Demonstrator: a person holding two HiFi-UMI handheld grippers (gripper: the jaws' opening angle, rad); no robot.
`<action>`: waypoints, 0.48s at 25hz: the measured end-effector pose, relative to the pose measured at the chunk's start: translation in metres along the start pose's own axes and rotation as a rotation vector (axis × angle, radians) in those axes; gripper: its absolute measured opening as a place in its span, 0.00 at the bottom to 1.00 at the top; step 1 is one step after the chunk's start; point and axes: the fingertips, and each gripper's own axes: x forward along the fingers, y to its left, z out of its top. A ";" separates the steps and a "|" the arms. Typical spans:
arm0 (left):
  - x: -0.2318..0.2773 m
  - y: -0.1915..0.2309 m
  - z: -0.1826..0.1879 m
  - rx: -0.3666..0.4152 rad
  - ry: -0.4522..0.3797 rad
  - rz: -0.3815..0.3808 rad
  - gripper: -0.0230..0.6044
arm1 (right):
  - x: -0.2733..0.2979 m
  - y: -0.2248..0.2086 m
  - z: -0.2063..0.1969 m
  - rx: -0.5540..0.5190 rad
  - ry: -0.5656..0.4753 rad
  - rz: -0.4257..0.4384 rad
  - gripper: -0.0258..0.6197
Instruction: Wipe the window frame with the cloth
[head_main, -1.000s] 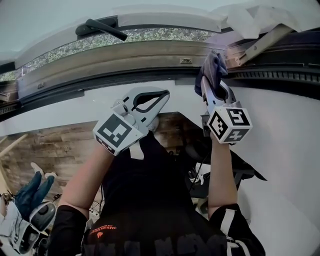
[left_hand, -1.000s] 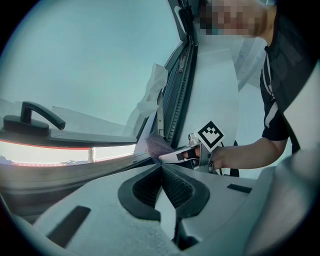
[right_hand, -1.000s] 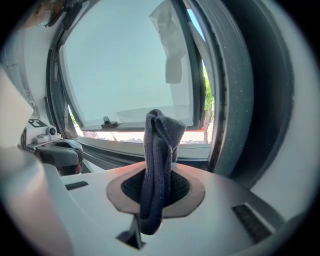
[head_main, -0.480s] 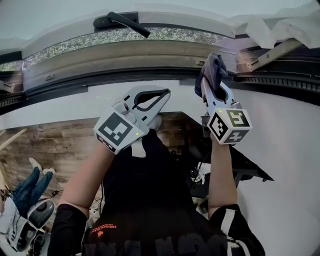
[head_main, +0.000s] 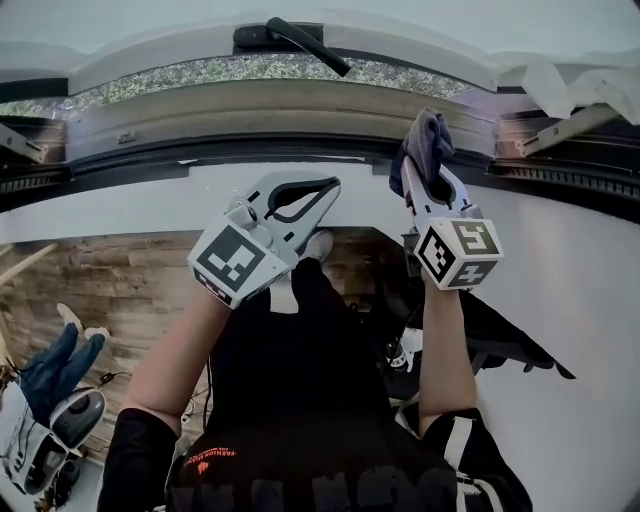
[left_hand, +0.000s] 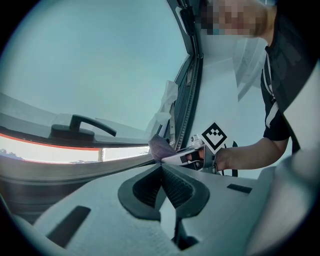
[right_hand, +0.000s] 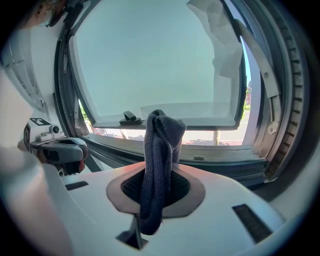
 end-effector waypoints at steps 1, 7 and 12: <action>-0.004 0.002 0.000 0.000 -0.002 0.005 0.07 | 0.002 0.004 0.000 -0.003 0.001 0.005 0.12; -0.028 0.011 0.000 -0.045 -0.006 0.045 0.07 | 0.012 0.030 0.003 -0.019 0.007 0.033 0.12; -0.046 0.019 -0.002 -0.022 -0.018 0.055 0.07 | 0.021 0.052 0.004 -0.030 0.011 0.054 0.12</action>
